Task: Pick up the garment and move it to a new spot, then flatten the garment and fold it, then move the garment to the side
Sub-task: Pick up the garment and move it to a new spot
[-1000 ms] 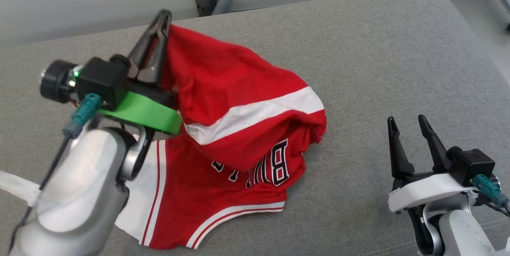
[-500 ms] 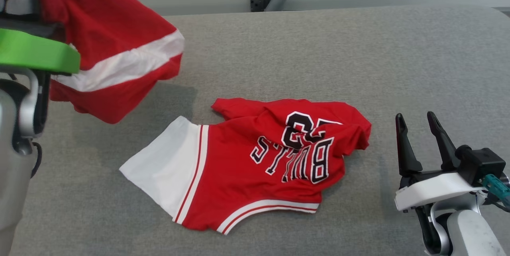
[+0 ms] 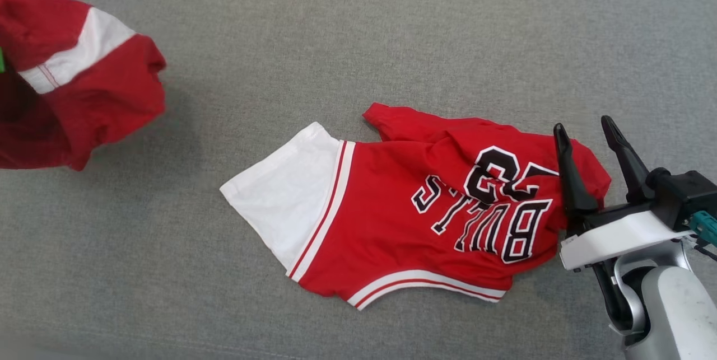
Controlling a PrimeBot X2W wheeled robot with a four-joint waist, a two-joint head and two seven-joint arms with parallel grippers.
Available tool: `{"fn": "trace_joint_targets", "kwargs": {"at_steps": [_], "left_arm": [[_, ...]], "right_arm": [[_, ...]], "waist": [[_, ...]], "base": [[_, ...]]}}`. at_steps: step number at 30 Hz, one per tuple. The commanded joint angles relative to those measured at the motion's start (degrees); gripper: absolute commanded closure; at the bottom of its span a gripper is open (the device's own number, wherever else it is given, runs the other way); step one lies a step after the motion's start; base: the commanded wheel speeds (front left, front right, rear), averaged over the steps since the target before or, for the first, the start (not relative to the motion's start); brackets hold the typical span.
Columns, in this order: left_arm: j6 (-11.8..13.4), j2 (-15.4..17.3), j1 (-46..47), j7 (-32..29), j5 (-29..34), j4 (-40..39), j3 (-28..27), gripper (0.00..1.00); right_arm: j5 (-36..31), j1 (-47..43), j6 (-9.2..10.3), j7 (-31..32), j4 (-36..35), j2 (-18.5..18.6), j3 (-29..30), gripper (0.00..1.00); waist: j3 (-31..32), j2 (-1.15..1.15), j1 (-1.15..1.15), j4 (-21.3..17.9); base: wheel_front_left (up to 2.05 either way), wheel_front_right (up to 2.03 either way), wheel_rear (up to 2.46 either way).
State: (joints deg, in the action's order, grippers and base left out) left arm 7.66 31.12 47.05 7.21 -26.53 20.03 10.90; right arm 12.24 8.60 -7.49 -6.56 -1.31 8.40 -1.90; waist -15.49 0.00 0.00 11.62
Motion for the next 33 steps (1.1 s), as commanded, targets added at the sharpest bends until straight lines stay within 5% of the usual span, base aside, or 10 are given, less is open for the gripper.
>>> {"fn": "trace_joint_targets", "kwargs": {"at_steps": [1,9,19,23,24,25,33], "left_arm": [[-0.58,0.42,1.89,1.23,-0.89,3.24,-0.83,1.00],[-2.65,0.06,5.26,5.90,-2.03,16.75,-2.50,1.00],[-6.09,-6.41,3.23,7.88,-6.60,34.38,-6.60,1.00],[-7.26,-9.32,1.37,7.94,-7.62,35.78,-10.59,1.00],[-7.51,-9.54,0.99,7.95,-7.49,35.25,-11.62,0.76],[-7.91,-9.91,-0.26,7.96,-6.03,33.95,-12.93,0.00],[-6.73,-12.77,-10.27,7.97,2.51,20.17,-19.72,0.00]], "right_arm": [[-0.43,0.90,0.00,0.67,-1.08,1.01,-0.11,0.00],[-0.41,1.62,0.00,3.32,-4.97,2.94,0.47,0.00],[-0.19,2.72,0.00,4.85,-8.45,4.11,0.68,0.00],[-0.52,3.49,0.00,4.23,-8.29,3.67,1.11,0.00],[-0.52,3.53,0.00,4.07,-8.11,3.48,1.22,0.00],[-0.57,3.59,0.00,3.61,-7.67,3.06,1.38,0.00],[-0.82,3.35,0.01,0.90,-4.08,1.21,1.53,0.00]], "waist": [[-4.72,0.00,0.00,1.55],[-9.80,0.00,0.00,-0.29],[-14.58,0.00,0.00,-2.59],[-14.72,0.00,0.00,-3.13],[-14.55,0.00,0.00,-3.17],[-13.89,0.00,0.00,-3.21],[-8.07,0.00,0.00,-4.24]], "base": [[0.00,0.00,0.00],[0.00,0.00,0.00],[0.00,0.00,0.00],[0.00,0.00,0.00],[0.00,0.00,0.00],[0.00,0.00,0.00],[0.00,0.00,0.00]]}}
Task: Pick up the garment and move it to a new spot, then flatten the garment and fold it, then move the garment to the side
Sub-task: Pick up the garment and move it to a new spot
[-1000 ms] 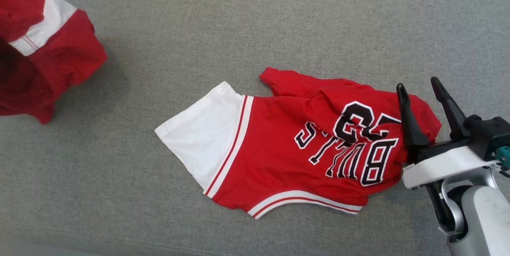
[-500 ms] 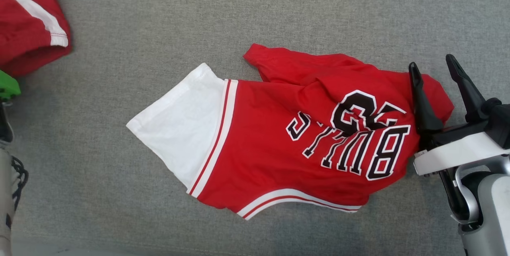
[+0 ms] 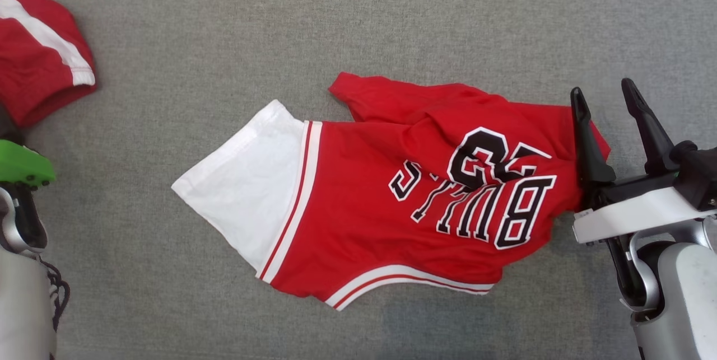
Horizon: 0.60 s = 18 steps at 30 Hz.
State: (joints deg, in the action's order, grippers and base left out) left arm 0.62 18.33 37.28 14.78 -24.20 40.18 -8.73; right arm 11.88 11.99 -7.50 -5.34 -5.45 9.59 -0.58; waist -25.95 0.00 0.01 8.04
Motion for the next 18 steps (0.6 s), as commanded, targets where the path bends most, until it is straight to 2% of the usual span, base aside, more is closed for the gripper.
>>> {"fn": "trace_joint_targets", "kwargs": {"at_steps": [1,6,9,18], "left_arm": [[0.53,-0.70,-2.07,0.40,1.45,-2.44,-0.73,0.00],[1.34,-4.18,-10.80,0.40,6.77,-13.82,-2.69,0.00],[1.01,-6.59,-17.44,0.40,9.87,-21.49,-2.68,0.00],[0.19,-11.09,-28.77,-0.21,14.66,-33.67,3.08,0.00]], "right_arm": [[-0.57,-0.15,0.02,-0.72,0.43,-0.28,0.64,0.00],[-0.93,-0.90,0.01,-2.00,2.74,-1.11,1.59,0.00],[-1.16,-1.16,0.01,-2.58,4.58,-1.12,1.01,0.00],[-0.92,-2.89,0.01,-3.83,8.18,-1.70,-0.62,0.00]], "waist": [[3.12,0.00,-0.01,-0.80],[7.24,0.00,-0.01,-1.75],[10.00,0.00,-0.01,-2.93],[15.03,0.00,-0.01,-5.40]], "base": [[0.00,0.00,0.00],[0.00,0.00,0.00],[0.00,0.00,0.00],[0.00,0.00,0.00]]}}
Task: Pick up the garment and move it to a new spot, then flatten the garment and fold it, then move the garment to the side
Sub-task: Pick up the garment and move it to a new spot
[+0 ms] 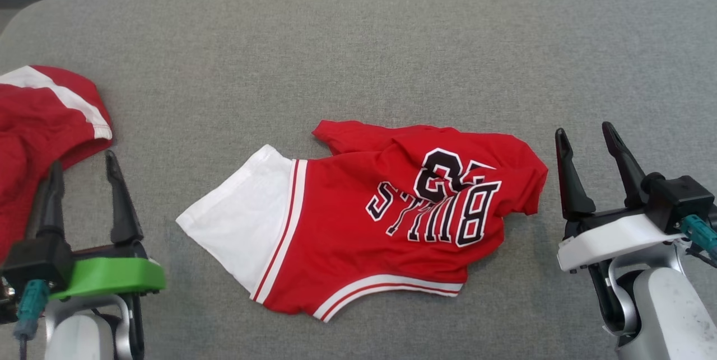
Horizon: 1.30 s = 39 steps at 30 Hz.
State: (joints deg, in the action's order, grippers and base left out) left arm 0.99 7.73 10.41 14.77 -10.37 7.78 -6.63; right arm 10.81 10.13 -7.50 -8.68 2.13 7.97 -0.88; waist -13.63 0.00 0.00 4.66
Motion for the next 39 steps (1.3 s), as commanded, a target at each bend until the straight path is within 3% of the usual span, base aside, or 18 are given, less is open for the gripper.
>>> {"fn": "trace_joint_targets", "kwargs": {"at_steps": [1,7,21,39], "left_arm": [[-0.18,-0.49,-1.91,-0.20,0.83,-1.27,0.98,0.00],[-0.89,-1.21,-5.94,-3.36,1.84,-5.24,4.72,0.00],[-0.93,-1.85,-14.36,-7.53,0.88,-7.60,7.68,0.00],[-0.46,-0.99,-16.82,-9.20,-0.46,-9.72,8.11,0.00]], "right_arm": [[0.16,-1.02,0.01,-0.49,0.60,-0.09,-0.31,0.00],[0.77,-2.10,0.01,-0.84,2.71,-0.04,-1.95,0.00],[1.37,-6.95,0.01,-0.57,5.82,-0.15,-4.36,0.00],[0.95,-10.77,0.01,1.33,2.66,-0.78,-3.68,0.00]], "waist": [[2.72,0.00,0.00,-2.01],[5.55,0.00,0.00,-4.41],[13.68,0.00,0.00,-7.91],[15.07,0.00,0.00,-8.50]], "base": [[0.00,0.00,0.00],[0.00,0.00,0.00],[0.00,0.00,0.00],[0.00,0.00,0.00]]}}
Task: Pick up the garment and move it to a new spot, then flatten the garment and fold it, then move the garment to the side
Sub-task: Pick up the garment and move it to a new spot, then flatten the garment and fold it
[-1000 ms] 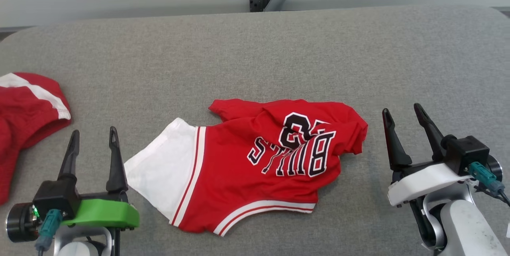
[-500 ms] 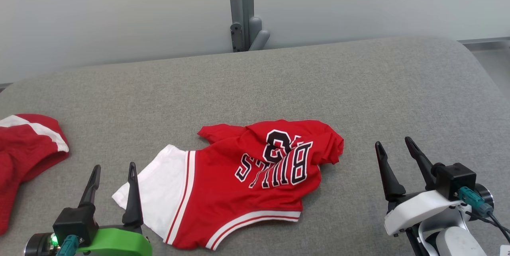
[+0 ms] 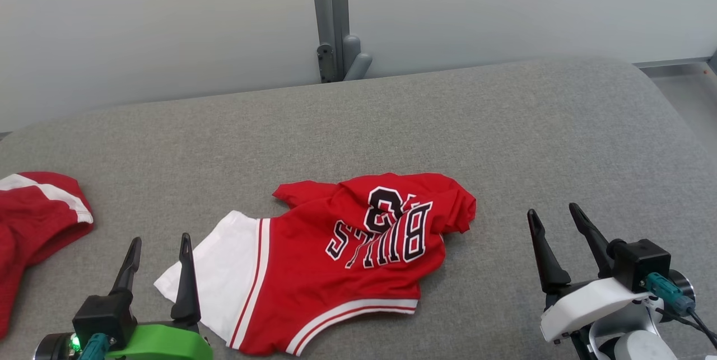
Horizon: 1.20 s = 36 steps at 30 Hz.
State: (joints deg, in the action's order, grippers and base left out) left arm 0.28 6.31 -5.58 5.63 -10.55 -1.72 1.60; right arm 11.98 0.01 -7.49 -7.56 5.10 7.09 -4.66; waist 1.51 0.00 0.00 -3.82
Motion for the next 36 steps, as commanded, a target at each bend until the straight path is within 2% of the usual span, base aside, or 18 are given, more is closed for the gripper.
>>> {"fn": "trace_joint_targets", "kwargs": {"at_steps": [1,15,20,25,26,36], "left_arm": [[0.29,0.42,-0.83,-0.13,-0.36,-0.24,-0.07,0.00],[0.73,0.87,-0.06,-0.26,-0.81,0.44,0.44,0.00],[0.71,1.03,0.69,-0.10,-0.99,0.75,0.70,0.00],[0.30,1.05,2.22,0.02,-0.76,0.85,1.53,0.00],[0.09,0.90,3.28,0.30,-0.65,0.88,2.06,0.00],[-0.66,-0.81,11.40,3.46,-0.82,3.51,5.07,0.00]], "right_arm": [[-0.21,-0.54,0.00,0.26,-0.35,0.07,0.14,0.00],[-0.46,0.15,0.00,0.19,-0.19,-0.27,0.12,0.00],[-0.74,1.30,0.00,0.42,-0.49,0.31,-2.63,0.00],[-0.45,4.26,0.00,1.67,0.01,2.21,-13.42,0.00],[-0.17,6.55,0.01,2.38,0.48,3.66,-19.77,0.00],[3.30,21.54,0.01,3.82,7.90,8.35,-45.85,0.00]], "waist": [[-0.10,0.00,0.00,-0.05],[-0.21,0.00,0.00,0.46],[-0.39,0.00,0.00,1.10],[-1.54,0.00,0.00,3.03],[-2.82,0.00,0.00,4.32],[-11.94,0.00,0.00,10.84]], "base": [[0.00,0.00,0.00],[0.00,0.00,0.00],[0.00,0.00,0.00],[0.00,0.00,0.00],[0.00,0.00,0.00],[0.00,0.00,0.00]]}}
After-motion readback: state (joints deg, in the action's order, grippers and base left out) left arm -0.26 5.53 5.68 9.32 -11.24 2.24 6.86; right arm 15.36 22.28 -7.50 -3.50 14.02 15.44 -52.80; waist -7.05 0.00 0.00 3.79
